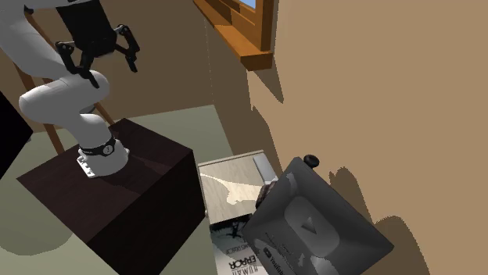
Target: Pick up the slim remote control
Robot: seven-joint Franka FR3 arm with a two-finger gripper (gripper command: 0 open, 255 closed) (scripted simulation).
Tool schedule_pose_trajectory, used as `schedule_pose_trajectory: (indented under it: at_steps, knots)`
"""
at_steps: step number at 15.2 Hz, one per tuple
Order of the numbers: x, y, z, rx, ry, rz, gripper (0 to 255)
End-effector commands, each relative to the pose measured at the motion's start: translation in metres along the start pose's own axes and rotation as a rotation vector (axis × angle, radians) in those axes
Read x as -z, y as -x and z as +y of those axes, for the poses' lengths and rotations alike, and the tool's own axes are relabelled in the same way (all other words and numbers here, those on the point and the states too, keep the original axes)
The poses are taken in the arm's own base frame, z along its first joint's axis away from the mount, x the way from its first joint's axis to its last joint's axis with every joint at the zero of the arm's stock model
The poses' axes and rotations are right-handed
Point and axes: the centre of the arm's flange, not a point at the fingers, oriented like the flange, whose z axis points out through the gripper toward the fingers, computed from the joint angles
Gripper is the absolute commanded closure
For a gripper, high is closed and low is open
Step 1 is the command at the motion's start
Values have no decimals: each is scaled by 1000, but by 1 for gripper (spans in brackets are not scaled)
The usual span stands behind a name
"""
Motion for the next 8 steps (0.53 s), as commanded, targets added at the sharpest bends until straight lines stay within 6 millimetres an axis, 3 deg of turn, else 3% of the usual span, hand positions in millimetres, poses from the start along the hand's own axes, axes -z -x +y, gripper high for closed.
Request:
schedule_pose_trajectory:
  at_steps: [1,8]
  knots:
    - [0,0,0,0,0,0,0]
    - [-66,-34,-57,-57,16,1,0]
